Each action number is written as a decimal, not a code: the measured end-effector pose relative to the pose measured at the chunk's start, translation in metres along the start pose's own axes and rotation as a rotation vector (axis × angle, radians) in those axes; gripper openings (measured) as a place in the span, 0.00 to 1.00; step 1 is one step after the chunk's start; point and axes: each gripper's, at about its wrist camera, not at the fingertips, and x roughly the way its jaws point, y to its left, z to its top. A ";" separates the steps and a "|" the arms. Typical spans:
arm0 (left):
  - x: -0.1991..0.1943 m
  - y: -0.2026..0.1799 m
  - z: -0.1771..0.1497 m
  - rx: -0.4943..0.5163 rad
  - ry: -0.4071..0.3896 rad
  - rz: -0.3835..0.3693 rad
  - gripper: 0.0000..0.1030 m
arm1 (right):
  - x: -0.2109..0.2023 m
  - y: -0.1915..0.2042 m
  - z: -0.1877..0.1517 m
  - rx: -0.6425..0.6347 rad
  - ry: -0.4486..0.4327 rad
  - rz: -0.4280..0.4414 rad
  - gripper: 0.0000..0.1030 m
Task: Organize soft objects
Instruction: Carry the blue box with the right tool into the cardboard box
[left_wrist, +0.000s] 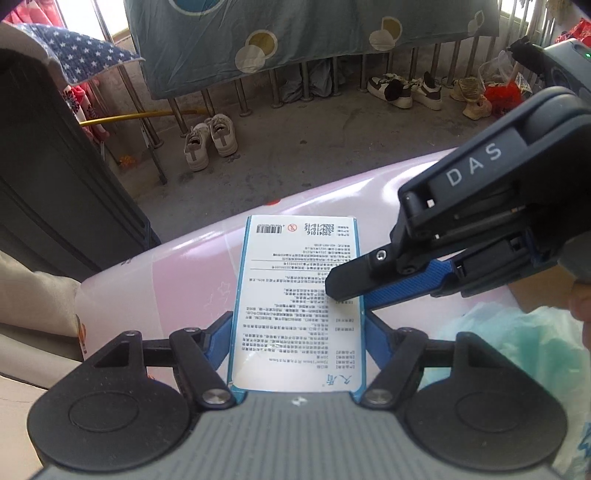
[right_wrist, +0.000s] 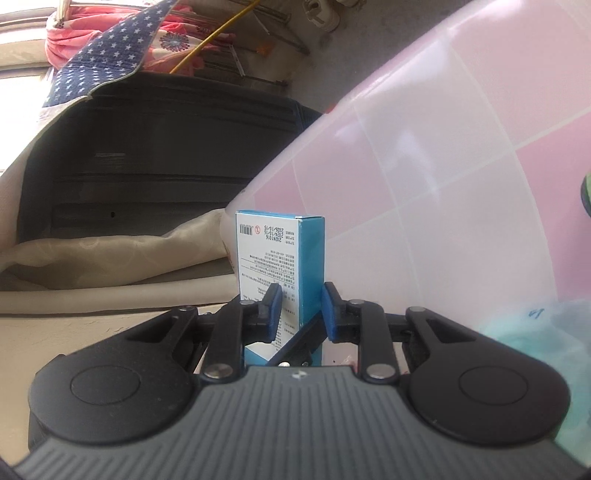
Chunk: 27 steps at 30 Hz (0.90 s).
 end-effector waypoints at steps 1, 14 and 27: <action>-0.013 -0.007 0.005 0.003 -0.017 -0.006 0.70 | -0.017 0.004 -0.003 -0.010 -0.016 0.009 0.22; -0.096 -0.214 0.067 0.186 -0.112 -0.116 0.70 | -0.264 -0.085 -0.052 0.047 -0.243 0.069 0.22; -0.028 -0.275 0.069 0.206 0.075 -0.081 0.78 | -0.284 -0.225 -0.015 0.194 -0.224 0.055 0.24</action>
